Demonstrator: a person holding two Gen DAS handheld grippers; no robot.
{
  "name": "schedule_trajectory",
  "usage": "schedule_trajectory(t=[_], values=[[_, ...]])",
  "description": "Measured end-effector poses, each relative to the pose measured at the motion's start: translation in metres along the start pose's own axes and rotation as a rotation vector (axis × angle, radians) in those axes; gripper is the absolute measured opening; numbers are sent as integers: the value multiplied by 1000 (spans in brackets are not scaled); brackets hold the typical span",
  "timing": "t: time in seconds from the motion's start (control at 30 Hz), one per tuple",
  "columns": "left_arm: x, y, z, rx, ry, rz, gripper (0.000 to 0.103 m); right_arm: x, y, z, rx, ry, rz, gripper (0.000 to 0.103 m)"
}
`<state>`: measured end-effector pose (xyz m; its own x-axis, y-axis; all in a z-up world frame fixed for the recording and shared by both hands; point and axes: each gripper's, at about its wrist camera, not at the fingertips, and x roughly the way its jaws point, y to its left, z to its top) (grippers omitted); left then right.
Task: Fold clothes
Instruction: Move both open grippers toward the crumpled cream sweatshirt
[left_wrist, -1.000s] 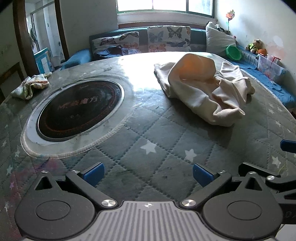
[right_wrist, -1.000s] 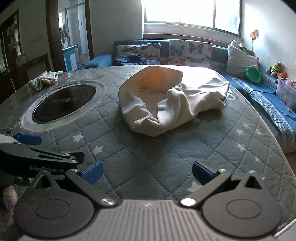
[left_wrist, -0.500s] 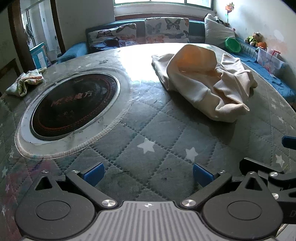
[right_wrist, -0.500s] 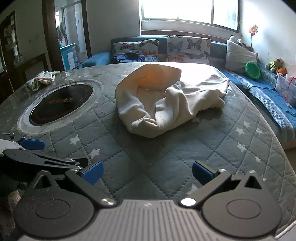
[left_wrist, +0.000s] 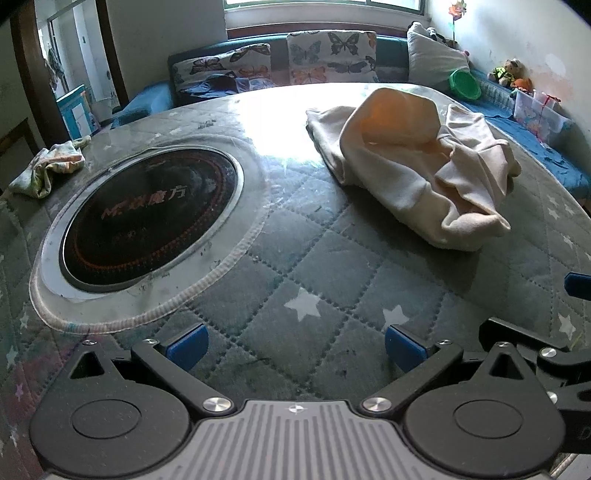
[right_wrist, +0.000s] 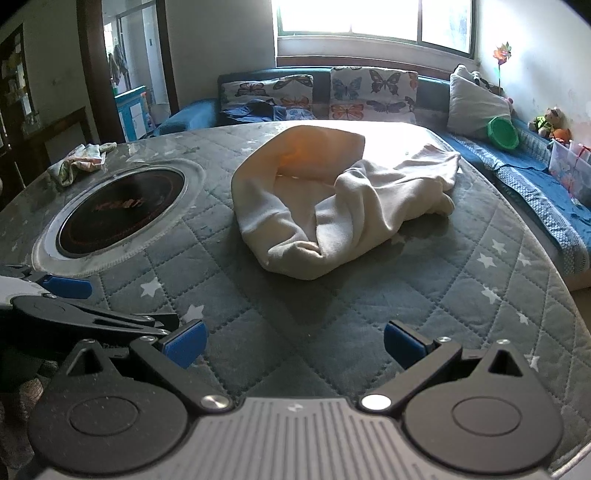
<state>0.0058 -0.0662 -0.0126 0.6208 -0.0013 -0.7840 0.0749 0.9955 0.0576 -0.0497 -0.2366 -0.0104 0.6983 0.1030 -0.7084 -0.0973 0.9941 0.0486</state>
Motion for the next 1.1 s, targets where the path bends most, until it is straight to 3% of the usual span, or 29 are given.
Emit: schedule_trajectory(t=[1.1], values=[[11, -7, 18, -8, 27, 20, 103, 17, -14, 14, 54, 57, 14, 103]])
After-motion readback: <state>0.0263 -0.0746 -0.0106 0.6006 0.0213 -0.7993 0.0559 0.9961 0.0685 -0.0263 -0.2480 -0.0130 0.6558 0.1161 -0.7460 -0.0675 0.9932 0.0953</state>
